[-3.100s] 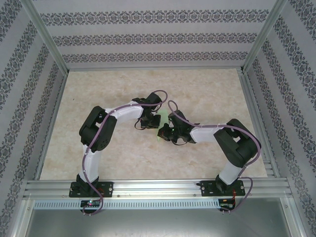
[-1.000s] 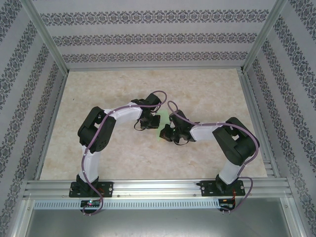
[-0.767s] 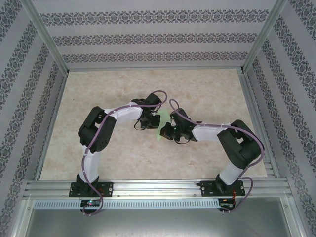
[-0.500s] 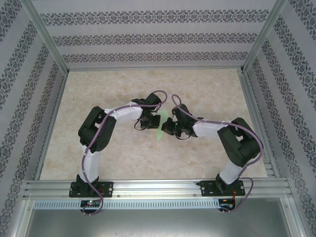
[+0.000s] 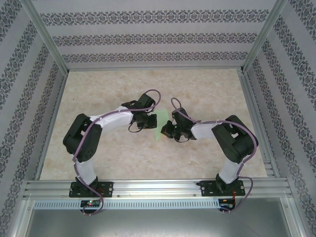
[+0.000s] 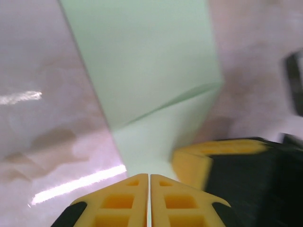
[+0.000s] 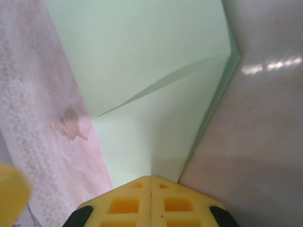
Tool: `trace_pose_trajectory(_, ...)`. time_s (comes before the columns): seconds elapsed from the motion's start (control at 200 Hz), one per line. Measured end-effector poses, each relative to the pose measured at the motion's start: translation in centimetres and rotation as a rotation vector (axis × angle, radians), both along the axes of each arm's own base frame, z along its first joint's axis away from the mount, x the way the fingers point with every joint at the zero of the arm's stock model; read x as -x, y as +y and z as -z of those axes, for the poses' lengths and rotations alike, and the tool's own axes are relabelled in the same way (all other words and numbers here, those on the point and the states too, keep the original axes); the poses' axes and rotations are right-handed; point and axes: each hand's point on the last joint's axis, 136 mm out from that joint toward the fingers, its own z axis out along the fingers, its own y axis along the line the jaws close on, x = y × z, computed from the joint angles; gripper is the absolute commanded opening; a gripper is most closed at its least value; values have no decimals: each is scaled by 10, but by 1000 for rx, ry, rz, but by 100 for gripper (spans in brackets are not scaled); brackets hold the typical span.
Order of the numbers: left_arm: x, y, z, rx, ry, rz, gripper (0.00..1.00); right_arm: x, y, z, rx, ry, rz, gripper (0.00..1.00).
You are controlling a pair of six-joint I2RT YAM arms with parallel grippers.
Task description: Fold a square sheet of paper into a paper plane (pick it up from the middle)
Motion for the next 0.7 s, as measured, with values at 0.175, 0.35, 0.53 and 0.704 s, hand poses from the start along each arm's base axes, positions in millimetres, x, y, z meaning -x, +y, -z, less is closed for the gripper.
trace_pose_trajectory(0.175, 24, 0, 1, 111, 40, -20, 2, 7, 5, 0, -20, 17, 24, 4)
trace_pose_trajectory(0.35, 46, 2, 28, 132, 148, -31, 0, 7, 6, 0, -30, 29, 41, 4)
trace_pose_trajectory(0.53, 46, -5, 41, 154, 186, -32, 0, 8, 7, 0, -31, 28, 37, 4)
trace_pose_trajectory(0.704, 48, -9, 44, 168, 200, -27, 0, 8, 8, 0, -31, 27, 36, 4)
